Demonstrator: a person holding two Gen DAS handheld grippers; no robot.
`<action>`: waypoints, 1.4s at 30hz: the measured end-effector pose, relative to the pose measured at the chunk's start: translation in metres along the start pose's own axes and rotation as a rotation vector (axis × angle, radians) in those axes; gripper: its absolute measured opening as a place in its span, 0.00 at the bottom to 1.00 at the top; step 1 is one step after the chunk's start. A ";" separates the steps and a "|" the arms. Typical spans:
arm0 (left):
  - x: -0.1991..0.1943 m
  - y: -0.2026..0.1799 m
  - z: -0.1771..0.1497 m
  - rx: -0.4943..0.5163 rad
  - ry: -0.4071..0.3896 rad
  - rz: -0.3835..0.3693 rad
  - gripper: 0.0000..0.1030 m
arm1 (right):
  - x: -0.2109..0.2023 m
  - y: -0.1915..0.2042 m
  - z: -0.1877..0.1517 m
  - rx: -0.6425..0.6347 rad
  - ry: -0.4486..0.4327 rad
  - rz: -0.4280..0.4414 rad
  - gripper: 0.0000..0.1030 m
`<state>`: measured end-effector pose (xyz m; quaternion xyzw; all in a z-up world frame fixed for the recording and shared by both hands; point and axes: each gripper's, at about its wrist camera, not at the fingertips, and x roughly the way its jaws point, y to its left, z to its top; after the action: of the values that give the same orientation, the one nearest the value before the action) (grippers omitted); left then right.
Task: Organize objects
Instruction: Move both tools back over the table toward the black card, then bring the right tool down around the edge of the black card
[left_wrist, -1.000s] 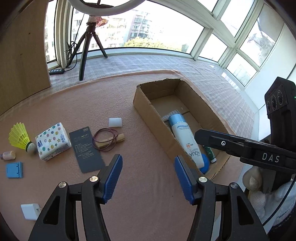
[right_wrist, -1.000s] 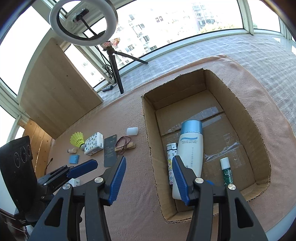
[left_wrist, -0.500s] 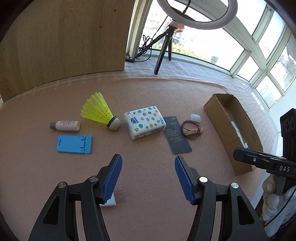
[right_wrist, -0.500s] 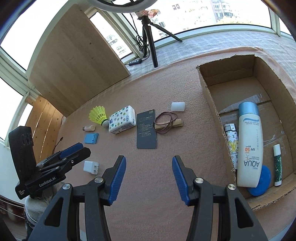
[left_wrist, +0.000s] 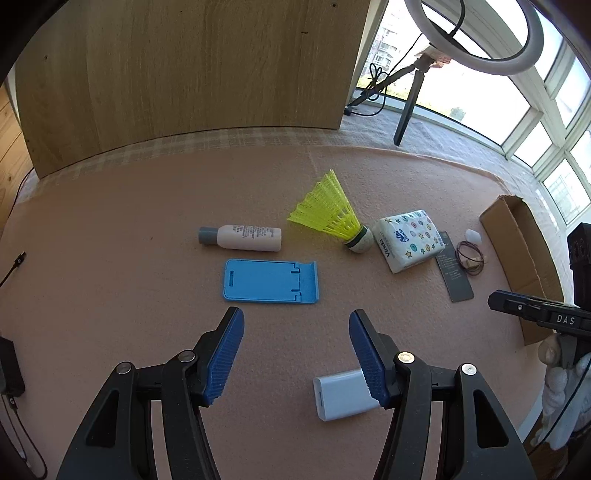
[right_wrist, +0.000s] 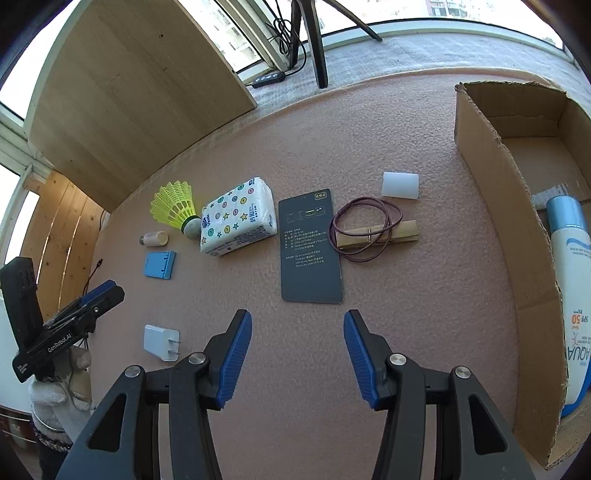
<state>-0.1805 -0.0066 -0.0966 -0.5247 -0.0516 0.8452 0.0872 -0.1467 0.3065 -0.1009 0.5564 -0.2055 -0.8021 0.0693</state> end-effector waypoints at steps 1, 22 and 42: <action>0.004 0.001 0.002 -0.001 0.006 0.009 0.61 | 0.004 0.002 0.002 -0.007 0.003 -0.014 0.47; 0.065 -0.005 0.025 0.032 0.084 0.131 0.74 | 0.046 0.023 0.023 -0.105 0.060 -0.162 0.54; 0.064 0.013 0.020 -0.014 0.073 0.063 0.78 | 0.056 0.034 0.036 -0.167 0.057 -0.257 0.36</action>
<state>-0.2274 -0.0068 -0.1465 -0.5573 -0.0377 0.8273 0.0589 -0.2044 0.2654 -0.1254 0.5931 -0.0628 -0.8025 0.0179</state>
